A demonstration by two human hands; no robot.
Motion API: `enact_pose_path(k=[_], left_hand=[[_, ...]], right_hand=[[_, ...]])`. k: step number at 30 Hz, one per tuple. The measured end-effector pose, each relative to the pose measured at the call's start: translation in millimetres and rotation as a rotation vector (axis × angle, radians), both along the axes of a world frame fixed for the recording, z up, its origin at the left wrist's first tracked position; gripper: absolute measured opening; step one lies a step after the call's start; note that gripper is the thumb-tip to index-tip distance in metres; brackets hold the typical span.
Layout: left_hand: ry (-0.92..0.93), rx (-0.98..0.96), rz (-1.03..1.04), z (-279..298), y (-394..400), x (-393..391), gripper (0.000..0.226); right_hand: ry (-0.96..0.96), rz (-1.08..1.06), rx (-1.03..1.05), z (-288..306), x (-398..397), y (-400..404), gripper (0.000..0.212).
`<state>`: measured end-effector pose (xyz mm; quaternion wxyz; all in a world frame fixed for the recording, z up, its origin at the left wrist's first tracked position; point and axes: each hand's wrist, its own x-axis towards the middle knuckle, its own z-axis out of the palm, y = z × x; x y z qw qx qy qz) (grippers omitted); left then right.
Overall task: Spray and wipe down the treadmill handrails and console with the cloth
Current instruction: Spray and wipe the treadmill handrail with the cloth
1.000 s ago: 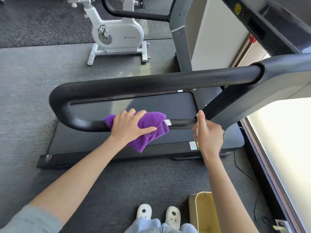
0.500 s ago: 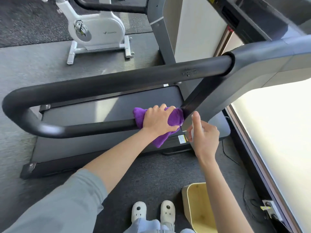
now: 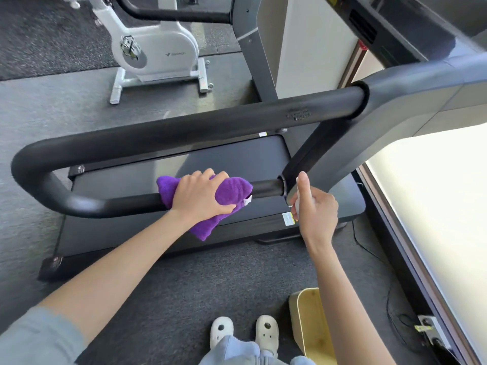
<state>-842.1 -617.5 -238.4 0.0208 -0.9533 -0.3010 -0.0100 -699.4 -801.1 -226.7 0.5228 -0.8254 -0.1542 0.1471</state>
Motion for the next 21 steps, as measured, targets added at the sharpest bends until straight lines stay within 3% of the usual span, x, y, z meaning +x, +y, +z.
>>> enact_pose_path(k=[9, 16, 21], left_hand=[[-0.021, 0.061, -0.103, -19, -48, 94, 0.065], [-0.147, 0.153, -0.114, -21, -12, 14, 0.071], [-0.178, 0.168, 0.031, -3, 32, -78, 0.083]], right_hand=[[-0.046, -0.021, -0.006, 6, 9, -4, 0.070], [-0.080, 0.006, 0.019, 12, -4, -2, 0.072], [0.007, 0.039, 0.041, 14, -29, 17, 0.073]])
